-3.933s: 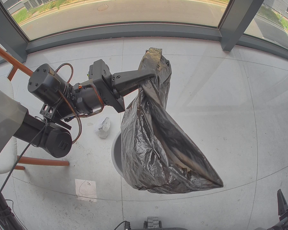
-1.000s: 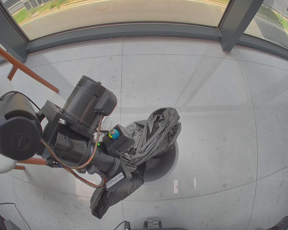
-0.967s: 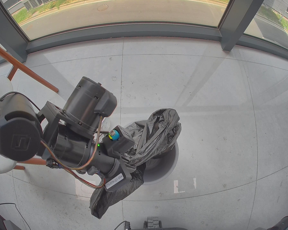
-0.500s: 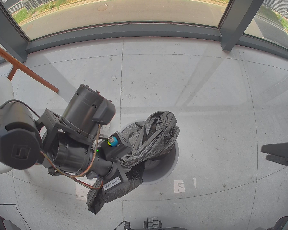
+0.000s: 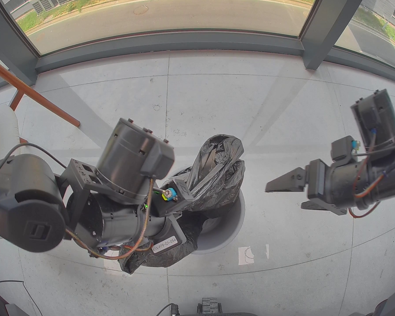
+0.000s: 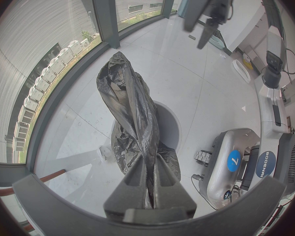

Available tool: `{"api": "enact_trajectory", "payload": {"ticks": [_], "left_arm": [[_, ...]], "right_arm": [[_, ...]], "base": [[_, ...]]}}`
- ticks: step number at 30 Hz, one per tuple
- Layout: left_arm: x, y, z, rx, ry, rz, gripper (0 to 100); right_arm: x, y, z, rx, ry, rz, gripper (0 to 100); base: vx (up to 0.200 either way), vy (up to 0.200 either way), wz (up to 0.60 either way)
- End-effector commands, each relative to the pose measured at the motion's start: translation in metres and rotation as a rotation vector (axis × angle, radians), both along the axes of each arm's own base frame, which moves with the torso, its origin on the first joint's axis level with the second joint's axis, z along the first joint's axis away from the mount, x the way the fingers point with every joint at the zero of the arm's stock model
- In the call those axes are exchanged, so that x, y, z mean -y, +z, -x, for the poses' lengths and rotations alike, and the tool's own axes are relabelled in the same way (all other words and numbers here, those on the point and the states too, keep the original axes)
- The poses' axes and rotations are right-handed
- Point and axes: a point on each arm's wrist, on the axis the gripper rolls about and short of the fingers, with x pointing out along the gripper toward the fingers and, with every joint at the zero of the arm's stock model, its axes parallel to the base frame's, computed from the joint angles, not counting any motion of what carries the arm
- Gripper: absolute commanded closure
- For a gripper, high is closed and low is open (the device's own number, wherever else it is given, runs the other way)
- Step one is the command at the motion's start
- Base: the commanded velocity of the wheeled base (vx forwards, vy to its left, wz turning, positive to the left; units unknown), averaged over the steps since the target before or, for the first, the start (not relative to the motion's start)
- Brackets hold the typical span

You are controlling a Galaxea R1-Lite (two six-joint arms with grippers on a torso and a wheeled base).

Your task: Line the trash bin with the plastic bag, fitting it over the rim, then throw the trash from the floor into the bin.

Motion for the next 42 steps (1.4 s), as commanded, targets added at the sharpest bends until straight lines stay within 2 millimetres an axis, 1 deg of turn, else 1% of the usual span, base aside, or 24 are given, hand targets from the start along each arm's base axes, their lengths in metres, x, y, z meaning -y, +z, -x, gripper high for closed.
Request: {"api": "enact_trajectory", "payload": {"ticks": [1,6,9,13,17,21,24,29,32,36,37,42], "left_arm": [[0.009,-0.01,0.003,-0.008,-0.024,-0.035,100],[0.012,-0.014,0.005,-0.018,-0.033,-0.043,100],[0.012,-0.016,0.007,-0.02,-0.037,-0.05,100],[0.012,-0.016,0.006,-0.022,-0.038,-0.05,100],[0.012,-0.017,0.007,-0.022,-0.037,-0.052,100],[0.011,-0.018,0.007,-0.025,-0.035,-0.058,100],[0.011,-0.018,0.006,-0.023,-0.032,-0.055,100],[0.014,-0.015,0.003,0.019,-0.016,-0.024,100],[0.018,-0.021,0.0,0.015,-0.012,-0.032,100],[0.018,-0.022,0.0,0.014,-0.011,-0.035,100],[0.018,-0.022,0.0,0.013,-0.01,-0.037,100],[0.017,-0.022,-0.001,0.014,-0.008,-0.035,100]], "right_arm": [[-0.036,-0.017,-0.027,-0.033,0.02,0.05,0],[-0.042,-0.015,-0.037,-0.007,0.035,0.058,0],[-0.043,-0.009,-0.04,0.026,0.052,0.061,0],[-0.047,-0.01,-0.047,0.031,0.057,0.069,0],[-0.049,-0.021,-0.053,0.011,0.062,0.109,0],[-0.046,-0.03,-0.07,0.005,0.043,0.134,0],[-0.046,-0.033,-0.076,0.003,0.033,0.141,0],[-0.047,-0.035,-0.078,0.0,0.035,0.144,0],[-0.048,-0.038,-0.079,-0.008,0.034,0.149,0],[-0.048,-0.038,-0.079,-0.008,0.033,0.15,0],[-0.048,-0.038,-0.079,-0.008,0.033,0.15,100],[-0.048,-0.039,-0.079,-0.006,0.026,0.16,100]], "base": [[0.0,0.0,0.0],[0.0,0.0,0.0],[0.0,0.0,0.0],[0.0,0.0,0.0],[0.0,0.0,0.0],[0.0,0.0,0.0],[0.0,0.0,0.0],[0.0,0.0,0.0],[0.0,0.0,0.0],[0.0,0.0,0.0],[0.0,0.0,0.0],[0.0,0.0,0.0]]}}
